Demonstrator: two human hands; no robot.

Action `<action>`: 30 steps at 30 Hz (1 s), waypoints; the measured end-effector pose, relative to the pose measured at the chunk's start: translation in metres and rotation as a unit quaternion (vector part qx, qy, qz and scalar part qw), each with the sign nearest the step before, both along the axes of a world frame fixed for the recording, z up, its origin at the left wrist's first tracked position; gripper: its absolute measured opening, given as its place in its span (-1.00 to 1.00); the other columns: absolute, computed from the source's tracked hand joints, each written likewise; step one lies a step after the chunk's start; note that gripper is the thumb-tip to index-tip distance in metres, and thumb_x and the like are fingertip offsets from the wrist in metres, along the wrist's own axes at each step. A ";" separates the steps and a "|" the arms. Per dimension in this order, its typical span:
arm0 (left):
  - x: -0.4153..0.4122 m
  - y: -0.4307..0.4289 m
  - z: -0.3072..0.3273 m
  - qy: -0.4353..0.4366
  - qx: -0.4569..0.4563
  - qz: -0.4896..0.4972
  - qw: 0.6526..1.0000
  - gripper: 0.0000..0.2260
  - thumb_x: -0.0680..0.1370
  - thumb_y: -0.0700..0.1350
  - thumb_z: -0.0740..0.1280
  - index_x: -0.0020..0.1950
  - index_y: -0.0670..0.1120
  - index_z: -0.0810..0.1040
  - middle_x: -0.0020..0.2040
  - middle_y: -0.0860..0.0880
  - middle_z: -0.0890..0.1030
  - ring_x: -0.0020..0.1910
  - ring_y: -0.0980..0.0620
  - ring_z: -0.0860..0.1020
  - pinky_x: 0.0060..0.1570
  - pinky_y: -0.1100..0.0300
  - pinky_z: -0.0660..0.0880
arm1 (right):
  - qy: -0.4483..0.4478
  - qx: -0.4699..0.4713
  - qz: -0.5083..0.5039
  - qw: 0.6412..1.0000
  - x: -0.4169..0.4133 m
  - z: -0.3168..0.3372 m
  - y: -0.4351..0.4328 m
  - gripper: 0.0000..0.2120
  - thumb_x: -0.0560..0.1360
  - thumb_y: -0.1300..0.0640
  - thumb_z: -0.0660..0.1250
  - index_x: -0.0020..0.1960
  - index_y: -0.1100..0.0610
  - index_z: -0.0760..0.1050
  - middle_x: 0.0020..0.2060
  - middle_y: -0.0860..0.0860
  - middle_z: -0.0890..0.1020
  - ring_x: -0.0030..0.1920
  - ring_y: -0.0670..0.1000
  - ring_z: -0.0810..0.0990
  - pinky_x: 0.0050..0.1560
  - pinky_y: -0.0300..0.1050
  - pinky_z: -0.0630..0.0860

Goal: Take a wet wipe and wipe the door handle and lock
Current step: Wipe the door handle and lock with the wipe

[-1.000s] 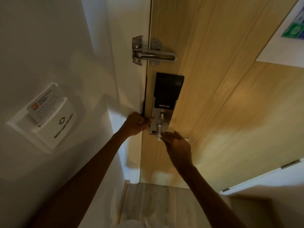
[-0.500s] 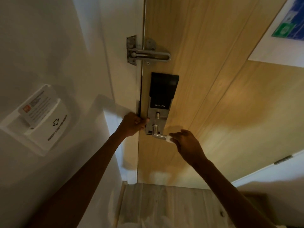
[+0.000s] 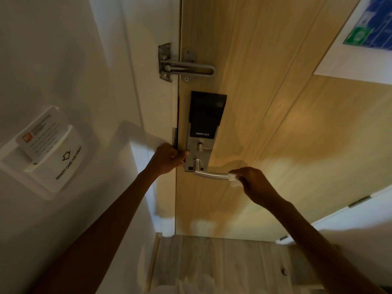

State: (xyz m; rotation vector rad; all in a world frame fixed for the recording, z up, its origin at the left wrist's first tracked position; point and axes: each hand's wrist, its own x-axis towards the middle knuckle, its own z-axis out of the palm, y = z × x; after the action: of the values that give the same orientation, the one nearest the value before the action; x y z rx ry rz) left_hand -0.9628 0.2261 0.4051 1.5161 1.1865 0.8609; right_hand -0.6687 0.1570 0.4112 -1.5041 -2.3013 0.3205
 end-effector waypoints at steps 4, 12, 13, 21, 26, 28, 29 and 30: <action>0.001 -0.001 0.002 -0.001 -0.005 0.005 1.000 -0.69 0.55 -0.18 0.33 -0.40 -0.16 0.44 -0.52 0.03 0.44 -0.53 0.16 0.45 -0.45 0.36 0.42 | 0.097 0.036 -0.111 0.989 0.007 0.007 0.002 -0.78 0.51 0.32 0.31 0.05 0.13 0.67 -0.06 0.06 0.72 -0.09 0.01 0.68 -0.04 -0.21 0.55; 0.002 -0.004 0.004 0.042 0.022 0.015 0.999 -0.68 0.55 -0.14 0.34 -0.39 -0.23 0.50 -0.52 0.03 0.51 -0.49 0.16 0.51 -0.41 0.38 0.45 | 0.396 0.027 -0.227 0.889 -0.065 0.009 -0.008 -0.80 0.46 0.23 0.42 0.08 0.12 0.65 -0.02 -0.05 0.70 -0.06 -0.20 0.65 -0.06 -0.27 0.60; 0.003 -0.004 0.004 0.034 0.014 0.011 0.999 -0.69 0.55 -0.16 0.34 -0.40 -0.15 0.49 -0.55 0.05 0.50 -0.51 0.19 0.49 -0.42 0.38 0.44 | 0.391 0.031 -0.218 0.894 -0.072 0.008 -0.007 -0.81 0.46 0.22 0.43 0.06 0.12 0.66 -0.04 -0.05 0.71 -0.08 -0.21 0.65 -0.08 -0.29 0.60; 0.001 -0.005 0.003 0.045 0.033 0.013 0.998 -0.64 0.54 -0.09 0.35 -0.44 -0.14 0.44 -0.56 0.05 0.46 -0.54 0.16 0.47 -0.42 0.39 0.42 | 0.093 0.115 -0.098 0.984 -0.087 -0.011 -0.008 -0.79 0.59 0.12 0.24 0.12 0.06 0.62 -0.04 0.05 0.71 -0.09 -0.01 0.66 0.24 0.03 0.50; 0.002 -0.005 0.005 0.025 0.001 0.014 1.000 -0.67 0.55 -0.16 0.33 -0.34 -0.34 0.49 -0.44 -0.17 0.49 -0.39 -0.05 0.48 -0.42 0.36 0.43 | -0.078 0.175 -0.013 0.981 -0.070 -0.023 -0.018 -0.64 0.50 0.28 0.33 0.29 0.24 0.49 0.10 0.21 0.65 0.14 0.16 0.62 0.42 0.07 0.23; 0.003 -0.005 0.005 0.005 -0.003 0.009 1.000 -0.66 0.55 -0.20 0.32 -0.22 -0.51 0.47 -0.28 -0.27 0.48 -0.34 -0.07 0.46 -0.44 0.40 0.43 | -0.108 0.188 -0.023 0.976 -0.058 -0.024 -0.015 -0.58 0.39 0.37 0.38 0.25 0.25 0.52 0.06 0.22 0.66 0.12 0.19 0.62 0.40 0.13 0.25; 0.003 -0.005 0.005 0.002 -0.005 0.008 1.000 -0.65 0.56 -0.21 0.31 -0.19 -0.53 0.46 -0.24 -0.28 0.47 -0.34 -0.06 0.44 -0.45 0.41 0.42 | -0.114 0.188 -0.028 0.975 -0.051 -0.022 -0.014 -0.58 0.38 0.38 0.38 0.23 0.23 0.54 0.03 0.20 0.67 0.10 0.19 0.62 0.39 0.17 0.29; 0.003 -0.005 0.006 0.002 -0.010 0.007 1.000 -0.67 0.56 -0.22 0.31 -0.18 -0.53 0.47 -0.23 -0.28 0.46 -0.35 -0.04 0.44 -0.45 0.42 0.42 | -0.110 0.183 -0.034 0.976 -0.043 -0.022 -0.013 -0.58 0.38 0.39 0.39 0.22 0.20 0.55 0.00 0.17 0.67 0.08 0.19 0.61 0.37 0.21 0.33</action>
State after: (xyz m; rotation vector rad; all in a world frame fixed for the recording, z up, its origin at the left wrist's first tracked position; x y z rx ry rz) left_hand -0.9594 0.2207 0.4109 1.4965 1.2074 0.8539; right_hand -0.7115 0.1442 0.3889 -1.4801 -2.3033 -0.2906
